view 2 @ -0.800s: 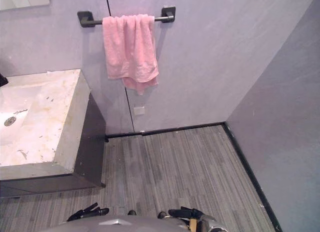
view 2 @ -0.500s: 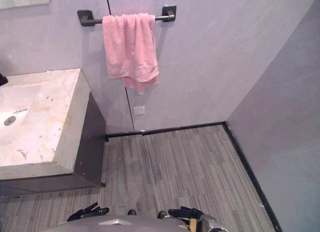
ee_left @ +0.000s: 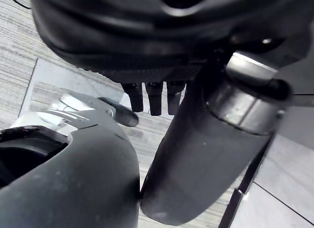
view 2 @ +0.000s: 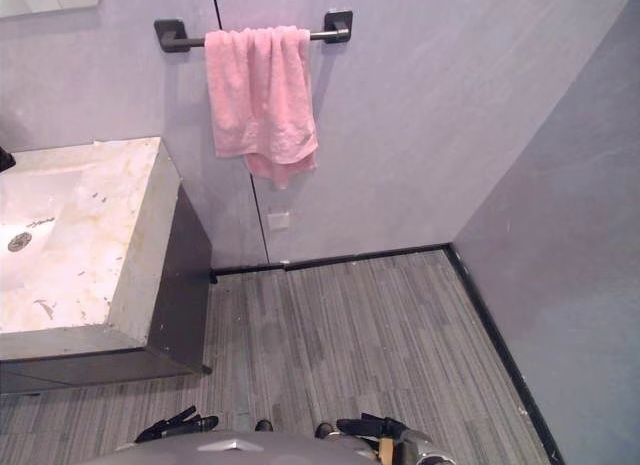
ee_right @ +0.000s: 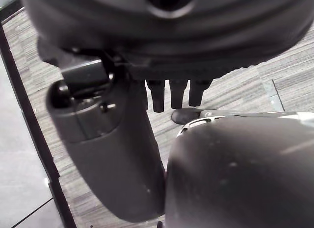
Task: Organize the bathroom.
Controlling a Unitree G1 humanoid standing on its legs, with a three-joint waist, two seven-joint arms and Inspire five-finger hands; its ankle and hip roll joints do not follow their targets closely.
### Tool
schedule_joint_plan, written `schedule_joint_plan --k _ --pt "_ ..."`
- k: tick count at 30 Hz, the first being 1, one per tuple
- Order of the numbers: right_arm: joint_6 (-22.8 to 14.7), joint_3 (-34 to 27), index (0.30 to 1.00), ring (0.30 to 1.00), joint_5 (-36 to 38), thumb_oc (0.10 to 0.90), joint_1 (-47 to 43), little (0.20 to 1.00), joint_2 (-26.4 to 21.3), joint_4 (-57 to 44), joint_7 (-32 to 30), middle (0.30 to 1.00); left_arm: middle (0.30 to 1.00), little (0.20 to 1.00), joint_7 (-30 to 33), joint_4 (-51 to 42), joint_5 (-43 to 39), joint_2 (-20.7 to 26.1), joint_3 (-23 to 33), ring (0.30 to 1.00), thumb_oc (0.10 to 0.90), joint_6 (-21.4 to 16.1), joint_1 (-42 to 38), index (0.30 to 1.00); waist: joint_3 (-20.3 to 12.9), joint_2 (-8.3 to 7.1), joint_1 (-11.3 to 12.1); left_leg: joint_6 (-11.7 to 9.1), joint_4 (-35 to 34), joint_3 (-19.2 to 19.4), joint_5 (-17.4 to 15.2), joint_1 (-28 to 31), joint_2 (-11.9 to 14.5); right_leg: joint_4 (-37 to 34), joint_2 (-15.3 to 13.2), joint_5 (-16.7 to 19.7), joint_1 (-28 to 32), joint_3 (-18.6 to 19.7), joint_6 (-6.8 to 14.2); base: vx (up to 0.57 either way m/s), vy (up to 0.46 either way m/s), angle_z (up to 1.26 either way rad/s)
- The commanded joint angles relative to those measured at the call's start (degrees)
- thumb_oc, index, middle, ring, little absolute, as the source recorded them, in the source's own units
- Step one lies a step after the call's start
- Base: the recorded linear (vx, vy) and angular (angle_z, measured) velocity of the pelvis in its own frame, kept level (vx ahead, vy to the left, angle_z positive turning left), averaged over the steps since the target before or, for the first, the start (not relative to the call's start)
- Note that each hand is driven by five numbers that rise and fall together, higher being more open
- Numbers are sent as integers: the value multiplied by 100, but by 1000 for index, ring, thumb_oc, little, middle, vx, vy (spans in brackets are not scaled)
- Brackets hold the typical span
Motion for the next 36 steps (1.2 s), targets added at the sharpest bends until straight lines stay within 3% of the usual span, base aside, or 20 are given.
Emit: schedule_joint_plan --k 1,11,18,24,27,28,29,31,33,36 --pt "131 209 900 900 -173 800 -43 900 -29 403 107 900 900 900 -22 404 253 -115 -165 900 800 66 -65 900 6 -112 66 -115 -19 216 -153 -128 137 118 -459 90 -186 -100 652 0 0 0" --pt "216 183 900 900 -88 800 -36 900 -23 402 106 900 900 900 -9 418 289 -109 -133 900 800 90 -60 900 15 -115 67 -109 -19 228 -152 -111 131 131 -475 94 -188 -88 661 0 0 0" --pt "587 144 900 900 -58 800 -84 900 -56 487 493 900 900 900 109 486 492 -66 -36 900 800 116 -53 900 83 -159 107 -62 355 243 -327 -154 70 271 -614 63 -191 14 682 26 42 -1" --pt "258 147 900 900 -34 800 -146 900 -92 351 431 900 900 900 148 523 689 39 56 900 800 202 -35 900 158 -173 126 57 740 255 -564 -209 -67 591 -890 37 -265 135 790 63 79 -13" --pt "107 170 900 900 -15 800 -192 900 -117 180 419 900 900 900 163 454 757 136 39 900 800 250 -55 900 293 -125 87 222 946 365 -680 -245 -146 1546 -1174 46 -694 99 895 3 79 -23" --pt "34 202 900 900 18 800 -212 900 -155 97 449 900 900 900 209 421 732 196 -11 900 800 262 -110 900 439 -74 28 303 1054 348 -749 -249 -181 2589 -1340 381 -1268 156 925 -56 51 -34" --pt "-59 210 900 900 87 800 -218 900 -185 38 479 900 900 900 254 399 658 239 -60 900 800 263 -170 900 535 -84 -26 315 1161 303 -803 -267 -215 2773 -1461 744 -1633 238 937 -41 -11 -38" --pt "-138 186 900 900 224 800 -223 900 -224 -46 502 900 900 900 298 345 537 312 -139 900 800 275 -276 900 736 -163 -107 246 1452 258 -932 -295 -206 2349 -1623 979 -1860 390 971 66 -184 -18" --pt "-218 89 900 900 131 800 -208 900 -240 -84 562 900 900 900 283 310 453 399 -214 900 800 283 -373 900 884 -244 -197 135 1742 164 -1148 -364 -178 1289 -1798 1095 -1856 534 1033 153 -280 1" --pt "-164 33 900 900 33 800 -226 900 -223 -122 591 900 900 900 312 199 255 482 -238 900 800 301 -359 900 1024 -276 -285 33 1923 61 -1378 -329 -64 774 -1883 1349 -1853 751 1102 187 -273 2"
